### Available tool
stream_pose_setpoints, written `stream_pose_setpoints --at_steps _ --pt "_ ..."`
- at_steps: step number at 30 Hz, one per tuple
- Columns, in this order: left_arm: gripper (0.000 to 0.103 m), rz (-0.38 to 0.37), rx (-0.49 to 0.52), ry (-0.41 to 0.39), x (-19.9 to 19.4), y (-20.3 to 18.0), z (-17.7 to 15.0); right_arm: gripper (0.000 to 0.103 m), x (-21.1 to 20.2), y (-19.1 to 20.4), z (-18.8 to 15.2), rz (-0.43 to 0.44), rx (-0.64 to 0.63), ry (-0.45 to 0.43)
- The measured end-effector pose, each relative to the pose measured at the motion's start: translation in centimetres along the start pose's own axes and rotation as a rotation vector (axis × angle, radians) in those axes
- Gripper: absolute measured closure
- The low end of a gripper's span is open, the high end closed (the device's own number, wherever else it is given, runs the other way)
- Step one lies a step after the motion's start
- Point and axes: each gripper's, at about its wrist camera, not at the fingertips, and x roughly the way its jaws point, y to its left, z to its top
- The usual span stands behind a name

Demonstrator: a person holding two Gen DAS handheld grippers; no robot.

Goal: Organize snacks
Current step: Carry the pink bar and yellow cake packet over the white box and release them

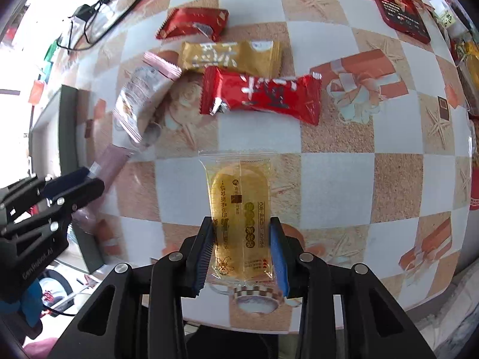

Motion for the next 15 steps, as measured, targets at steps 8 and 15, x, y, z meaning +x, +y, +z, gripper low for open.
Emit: stream_pose_setpoints --at_steps 8,15 --pt "0.076 -0.014 -0.048 -0.041 -3.0 2.4 -1.4 0.065 -1.8 1.7 1.9 0.011 -0.024 -0.023" --pt "0.076 -0.013 -0.093 -0.058 -3.4 5.1 -2.2 0.065 -1.6 3.0 1.5 0.028 -0.033 -0.027"
